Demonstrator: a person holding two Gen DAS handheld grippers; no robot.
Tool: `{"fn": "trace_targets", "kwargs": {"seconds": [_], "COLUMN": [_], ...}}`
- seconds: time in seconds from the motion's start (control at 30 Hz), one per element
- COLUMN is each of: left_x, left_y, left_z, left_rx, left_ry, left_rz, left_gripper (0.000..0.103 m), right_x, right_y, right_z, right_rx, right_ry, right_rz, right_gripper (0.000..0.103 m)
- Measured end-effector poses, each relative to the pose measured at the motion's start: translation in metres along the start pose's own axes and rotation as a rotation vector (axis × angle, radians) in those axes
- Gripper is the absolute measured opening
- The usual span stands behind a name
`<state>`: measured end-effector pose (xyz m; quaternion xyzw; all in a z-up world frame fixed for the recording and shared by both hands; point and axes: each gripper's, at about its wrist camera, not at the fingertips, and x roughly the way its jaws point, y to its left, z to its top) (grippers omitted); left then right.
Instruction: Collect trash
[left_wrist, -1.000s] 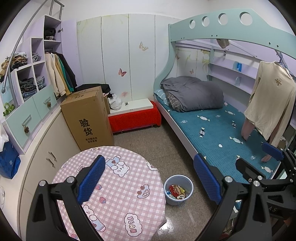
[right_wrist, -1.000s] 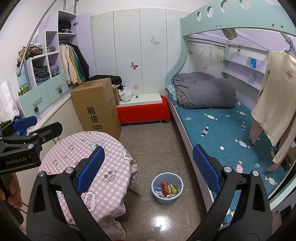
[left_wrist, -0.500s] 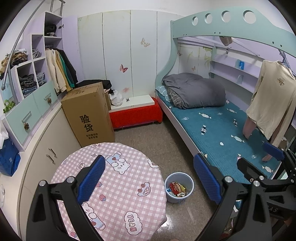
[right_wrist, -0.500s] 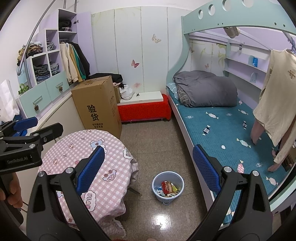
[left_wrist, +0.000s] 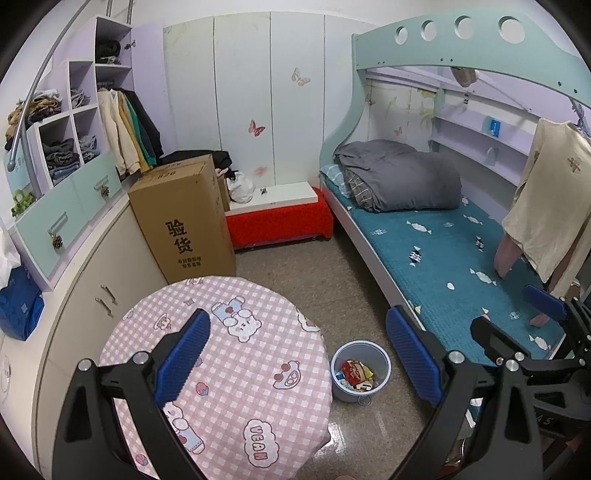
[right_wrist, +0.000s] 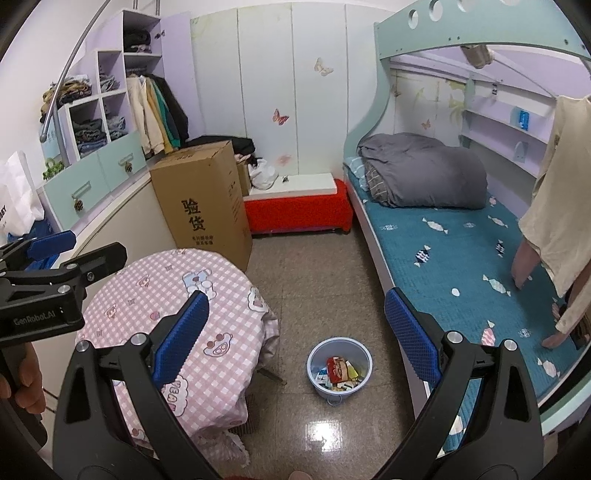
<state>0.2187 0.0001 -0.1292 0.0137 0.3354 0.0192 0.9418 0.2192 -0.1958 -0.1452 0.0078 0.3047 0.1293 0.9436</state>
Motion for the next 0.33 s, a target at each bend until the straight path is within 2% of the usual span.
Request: {"fn": "trace_targets", "kwargs": {"seconds": [0.23, 0.33], "left_x": [0.02, 0.036], "left_y": [0.011, 0.03], "left_z": [-0.01, -0.018], "left_rx": [-0.04, -0.079], "left_ry": [0.068, 0.116], "left_rz": [0.032, 0.048], "left_gripper": [0.094, 0.094], "right_x": [0.028, 0.047], "right_y": [0.0, 0.01], "right_z": [-0.003, -0.005], "right_rx": [-0.028, -0.05], "right_ry": [0.082, 0.125], "right_rz": [0.017, 0.02], "right_gripper": [0.094, 0.094]}}
